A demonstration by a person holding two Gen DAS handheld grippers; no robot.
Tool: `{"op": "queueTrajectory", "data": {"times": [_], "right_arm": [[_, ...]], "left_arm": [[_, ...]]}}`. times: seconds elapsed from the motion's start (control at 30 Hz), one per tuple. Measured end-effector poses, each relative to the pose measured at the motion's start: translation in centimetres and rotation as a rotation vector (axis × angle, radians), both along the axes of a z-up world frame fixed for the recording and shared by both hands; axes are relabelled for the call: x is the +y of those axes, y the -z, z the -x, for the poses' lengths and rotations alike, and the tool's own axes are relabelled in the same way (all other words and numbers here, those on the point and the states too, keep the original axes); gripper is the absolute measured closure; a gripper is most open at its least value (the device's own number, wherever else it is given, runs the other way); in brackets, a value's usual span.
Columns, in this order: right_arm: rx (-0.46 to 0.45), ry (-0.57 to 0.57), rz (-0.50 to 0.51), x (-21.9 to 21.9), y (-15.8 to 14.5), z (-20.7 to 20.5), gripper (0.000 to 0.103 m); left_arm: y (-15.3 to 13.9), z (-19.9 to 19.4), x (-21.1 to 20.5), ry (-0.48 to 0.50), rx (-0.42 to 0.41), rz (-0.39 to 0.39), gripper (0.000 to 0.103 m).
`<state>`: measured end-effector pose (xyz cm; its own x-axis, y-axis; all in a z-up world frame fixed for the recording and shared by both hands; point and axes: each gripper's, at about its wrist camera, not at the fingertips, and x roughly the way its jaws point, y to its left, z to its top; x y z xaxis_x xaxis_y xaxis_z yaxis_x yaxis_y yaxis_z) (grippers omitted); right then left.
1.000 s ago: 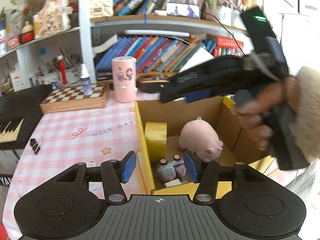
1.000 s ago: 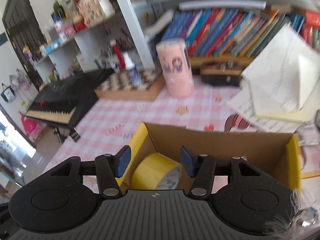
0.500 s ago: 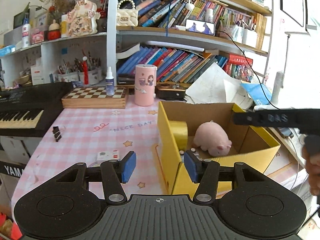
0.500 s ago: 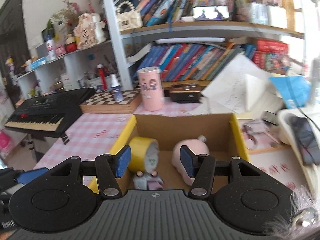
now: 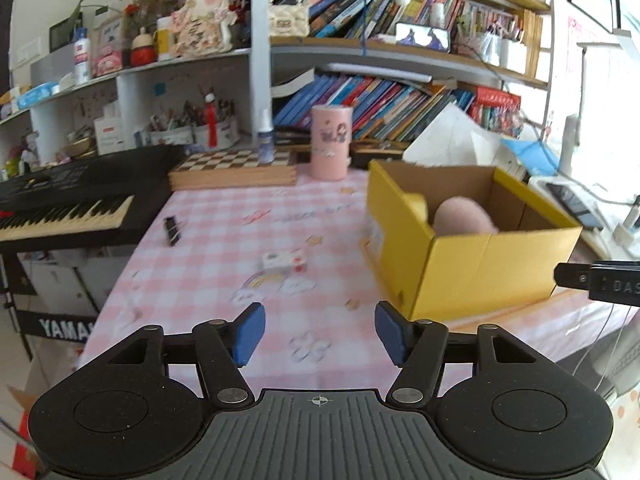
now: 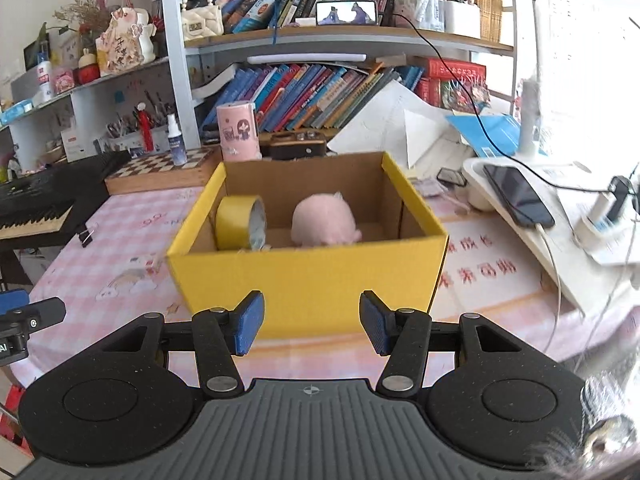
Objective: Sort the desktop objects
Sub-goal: 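Withdraw both open tools from the yellow box back over the table, then move the left tool to the black binder clip while the right tool approaches the small white box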
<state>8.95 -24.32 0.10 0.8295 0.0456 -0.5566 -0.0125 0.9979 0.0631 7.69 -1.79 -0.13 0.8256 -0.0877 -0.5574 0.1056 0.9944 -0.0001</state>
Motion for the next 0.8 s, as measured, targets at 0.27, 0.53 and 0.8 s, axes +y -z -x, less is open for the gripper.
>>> {"op": "queueTrajectory", "data": {"times": [0.27,0.53,0.8], "right_arm": [[0.055,-0.015,0.004,5.1,1.3,3.3,0.052],[0.124,-0.073,-0.001,10.0,2.7,5.2,0.051],[0.142,-0.114,-0.006,13.4,3.2,6.0,0.047]], "left_arm": [[1.4,2.6,3.7,-0.010,0.062,-0.012,0.038],[1.7,4.5,7.0,-0.008,0.080,-0.022,0.029],[2.1,5.4,9.3,-0.005,0.098,-0.032,0.021]]}}
